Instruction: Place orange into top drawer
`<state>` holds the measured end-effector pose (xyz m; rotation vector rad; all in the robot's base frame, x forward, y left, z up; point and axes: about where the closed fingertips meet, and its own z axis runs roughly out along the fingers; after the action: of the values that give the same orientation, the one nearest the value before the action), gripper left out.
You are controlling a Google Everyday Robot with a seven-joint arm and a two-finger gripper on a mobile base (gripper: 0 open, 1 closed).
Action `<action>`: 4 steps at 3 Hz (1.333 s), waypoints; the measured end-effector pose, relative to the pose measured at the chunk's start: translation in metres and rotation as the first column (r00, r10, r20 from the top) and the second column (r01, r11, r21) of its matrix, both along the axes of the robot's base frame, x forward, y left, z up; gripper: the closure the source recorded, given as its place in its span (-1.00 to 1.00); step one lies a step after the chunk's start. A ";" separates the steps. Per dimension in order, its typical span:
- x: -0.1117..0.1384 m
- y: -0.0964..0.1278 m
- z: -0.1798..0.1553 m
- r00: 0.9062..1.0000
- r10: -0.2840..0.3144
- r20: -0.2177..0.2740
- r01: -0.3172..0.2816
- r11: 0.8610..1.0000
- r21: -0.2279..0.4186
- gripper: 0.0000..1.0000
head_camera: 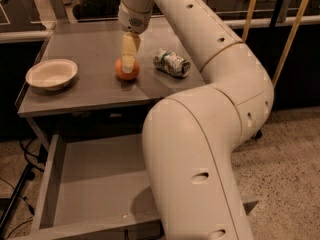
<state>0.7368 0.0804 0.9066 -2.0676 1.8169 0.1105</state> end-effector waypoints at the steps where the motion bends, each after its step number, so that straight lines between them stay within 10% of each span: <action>1: 0.003 0.000 -0.015 0.999 -0.016 -0.027 0.017 1.000 0.006 -1.00; 4: 0.015 -0.002 -0.039 0.995 -0.081 -0.053 0.082 0.996 0.020 -1.00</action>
Offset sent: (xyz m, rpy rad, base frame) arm 0.0023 -0.0217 -0.0319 -0.0098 0.0947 -0.0635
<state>0.7519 0.0783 0.8680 -1.9901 1.9196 0.1634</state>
